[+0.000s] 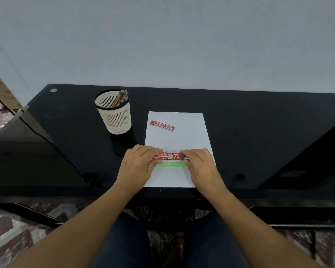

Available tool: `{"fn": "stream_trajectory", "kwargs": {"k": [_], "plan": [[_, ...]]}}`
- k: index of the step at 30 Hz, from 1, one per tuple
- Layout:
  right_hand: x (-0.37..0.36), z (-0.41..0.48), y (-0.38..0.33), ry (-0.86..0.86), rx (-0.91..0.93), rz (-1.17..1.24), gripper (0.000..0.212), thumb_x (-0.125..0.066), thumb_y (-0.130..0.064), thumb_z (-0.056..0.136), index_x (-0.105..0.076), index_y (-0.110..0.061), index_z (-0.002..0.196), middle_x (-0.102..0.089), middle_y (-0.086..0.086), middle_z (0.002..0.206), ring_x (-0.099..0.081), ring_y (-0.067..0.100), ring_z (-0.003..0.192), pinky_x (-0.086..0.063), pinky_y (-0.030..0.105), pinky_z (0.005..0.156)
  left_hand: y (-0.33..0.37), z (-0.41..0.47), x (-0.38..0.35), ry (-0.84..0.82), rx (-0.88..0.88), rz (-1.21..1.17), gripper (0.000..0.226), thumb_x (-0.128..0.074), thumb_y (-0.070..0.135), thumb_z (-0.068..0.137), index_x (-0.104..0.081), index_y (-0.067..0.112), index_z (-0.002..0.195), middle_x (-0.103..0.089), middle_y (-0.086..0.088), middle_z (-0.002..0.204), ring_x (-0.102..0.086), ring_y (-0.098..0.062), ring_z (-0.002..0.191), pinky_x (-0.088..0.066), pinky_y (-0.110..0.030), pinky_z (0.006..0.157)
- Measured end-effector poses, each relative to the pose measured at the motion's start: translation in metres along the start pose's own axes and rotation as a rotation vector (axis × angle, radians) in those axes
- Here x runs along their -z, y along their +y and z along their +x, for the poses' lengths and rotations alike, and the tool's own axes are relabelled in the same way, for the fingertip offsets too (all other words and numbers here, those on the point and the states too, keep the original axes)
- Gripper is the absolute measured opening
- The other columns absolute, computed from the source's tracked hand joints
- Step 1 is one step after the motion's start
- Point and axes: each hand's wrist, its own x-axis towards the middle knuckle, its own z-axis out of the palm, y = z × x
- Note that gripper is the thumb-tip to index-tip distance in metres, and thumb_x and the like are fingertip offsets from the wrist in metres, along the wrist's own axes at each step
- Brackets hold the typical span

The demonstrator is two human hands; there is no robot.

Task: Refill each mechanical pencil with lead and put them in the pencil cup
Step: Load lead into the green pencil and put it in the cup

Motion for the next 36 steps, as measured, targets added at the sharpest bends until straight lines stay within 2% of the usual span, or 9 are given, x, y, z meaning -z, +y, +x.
{"fn": "stream_trajectory", "kwargs": {"k": [4,9,13,17,24,28,31,34,36], "plan": [[0.001,0.000,0.000,-0.007,0.000,0.009,0.028,-0.055,-0.005,0.085,-0.065,-0.005,0.111,-0.065,0.007,0.104,-0.059,0.026,0.096,-0.054,0.039,0.084,-0.001,0.000,0.000,-0.002,0.002,-0.014,0.033,-0.054,0.038,0.090,-0.070,0.017,0.110,-0.069,0.004,0.102,-0.059,-0.014,0.095,-0.043,-0.027,0.082],[0.002,0.002,-0.001,-0.006,-0.021,0.016,0.026,-0.058,-0.009,0.085,-0.067,-0.005,0.109,-0.067,0.007,0.100,-0.059,0.026,0.094,-0.055,0.043,0.081,0.002,0.000,0.001,0.042,0.008,0.000,0.031,-0.052,0.035,0.092,-0.068,0.015,0.111,-0.067,0.001,0.105,-0.058,-0.015,0.098,-0.042,-0.027,0.085],[0.001,0.001,-0.001,0.033,-0.019,0.014,0.021,-0.058,-0.016,0.088,-0.070,-0.007,0.103,-0.067,0.003,0.094,-0.054,0.017,0.091,-0.053,0.035,0.079,0.004,0.000,0.002,0.117,-0.012,0.015,0.027,-0.055,0.025,0.093,-0.067,0.013,0.114,-0.065,-0.002,0.111,-0.057,-0.018,0.103,-0.041,-0.027,0.086],[-0.001,0.000,0.000,0.049,0.012,-0.017,0.019,-0.061,-0.017,0.087,-0.071,-0.007,0.100,-0.068,0.002,0.090,-0.058,0.019,0.086,-0.047,0.029,0.080,0.007,0.001,0.002,0.165,-0.055,0.060,0.028,-0.061,0.017,0.090,-0.066,0.011,0.117,-0.065,-0.006,0.115,-0.059,-0.022,0.103,-0.046,-0.033,0.082],[-0.003,-0.002,0.004,0.023,0.049,-0.025,0.019,-0.069,-0.017,0.086,-0.069,-0.010,0.103,-0.067,-0.001,0.094,-0.055,0.016,0.090,-0.046,0.027,0.084,0.011,0.000,0.005,0.200,-0.092,0.141,0.045,-0.062,0.012,0.089,-0.050,0.020,0.132,-0.064,-0.006,0.119,-0.059,-0.024,0.101,-0.046,-0.039,0.079],[-0.002,-0.001,0.001,0.038,0.061,-0.023,0.018,-0.070,-0.017,0.085,-0.069,-0.010,0.101,-0.067,0.000,0.094,-0.057,0.017,0.090,-0.049,0.031,0.082,0.010,0.000,0.005,0.215,-0.099,0.198,0.034,-0.066,0.010,0.088,-0.063,0.018,0.120,-0.065,-0.005,0.116,-0.059,-0.025,0.100,-0.045,-0.038,0.078],[0.003,0.000,-0.005,0.020,-0.002,0.025,0.032,-0.072,-0.016,0.082,-0.063,-0.011,0.113,-0.066,-0.001,0.098,-0.053,0.012,0.094,-0.051,0.033,0.083,0.010,0.000,0.005,0.209,-0.097,0.220,0.030,-0.071,0.006,0.083,-0.070,0.019,0.110,-0.067,-0.003,0.114,-0.059,-0.024,0.100,-0.044,-0.038,0.077],[0.011,0.001,-0.011,-0.071,-0.115,0.118,0.062,-0.066,-0.021,0.083,-0.037,-0.021,0.138,-0.060,-0.004,0.113,-0.046,0.006,0.102,-0.043,0.026,0.091,0.011,0.001,0.006,0.205,-0.091,0.231,0.029,-0.071,0.005,0.083,-0.072,0.019,0.108,-0.068,-0.002,0.112,-0.059,-0.024,0.099,-0.043,-0.037,0.076],[0.013,0.002,-0.012,-0.090,-0.045,0.106,0.063,-0.059,-0.024,0.083,-0.034,-0.023,0.140,-0.058,-0.003,0.122,-0.049,0.010,0.106,-0.041,0.028,0.094,0.011,0.001,0.007,0.204,-0.086,0.236,0.027,-0.069,0.007,0.084,-0.072,0.019,0.108,-0.068,-0.001,0.112,-0.059,-0.024,0.099,-0.042,-0.037,0.077]]}}
